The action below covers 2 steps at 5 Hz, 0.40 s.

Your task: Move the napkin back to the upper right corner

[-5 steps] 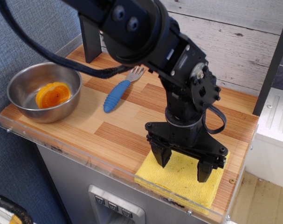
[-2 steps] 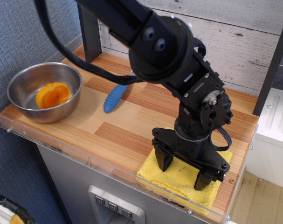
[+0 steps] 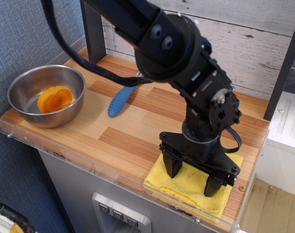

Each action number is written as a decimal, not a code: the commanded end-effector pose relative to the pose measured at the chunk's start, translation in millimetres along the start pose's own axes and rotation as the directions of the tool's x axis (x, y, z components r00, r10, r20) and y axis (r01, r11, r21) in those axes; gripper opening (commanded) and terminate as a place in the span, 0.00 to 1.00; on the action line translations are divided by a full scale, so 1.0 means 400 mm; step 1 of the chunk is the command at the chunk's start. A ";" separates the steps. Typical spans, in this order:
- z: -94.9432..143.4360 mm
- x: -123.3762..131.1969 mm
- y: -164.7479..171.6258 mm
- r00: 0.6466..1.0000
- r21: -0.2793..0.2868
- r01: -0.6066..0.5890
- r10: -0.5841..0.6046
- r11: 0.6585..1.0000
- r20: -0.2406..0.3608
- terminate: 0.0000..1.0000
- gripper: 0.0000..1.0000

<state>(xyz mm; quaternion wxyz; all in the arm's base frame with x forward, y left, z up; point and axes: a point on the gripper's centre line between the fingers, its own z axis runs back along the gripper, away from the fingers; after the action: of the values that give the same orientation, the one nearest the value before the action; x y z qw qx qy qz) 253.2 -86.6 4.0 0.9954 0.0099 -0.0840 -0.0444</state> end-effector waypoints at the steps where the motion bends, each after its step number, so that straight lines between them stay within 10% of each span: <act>1: -0.041 0.050 0.039 1.000 -0.001 -0.013 0.013 1.000 -0.008 0.00 1.00; 2: -0.035 0.095 0.039 1.000 0.015 0.001 -0.001 1.000 0.013 0.00 1.00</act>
<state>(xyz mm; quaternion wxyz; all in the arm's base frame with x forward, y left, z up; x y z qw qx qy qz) 298.0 -82.4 6.1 0.9933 0.0099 -0.1044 -0.0478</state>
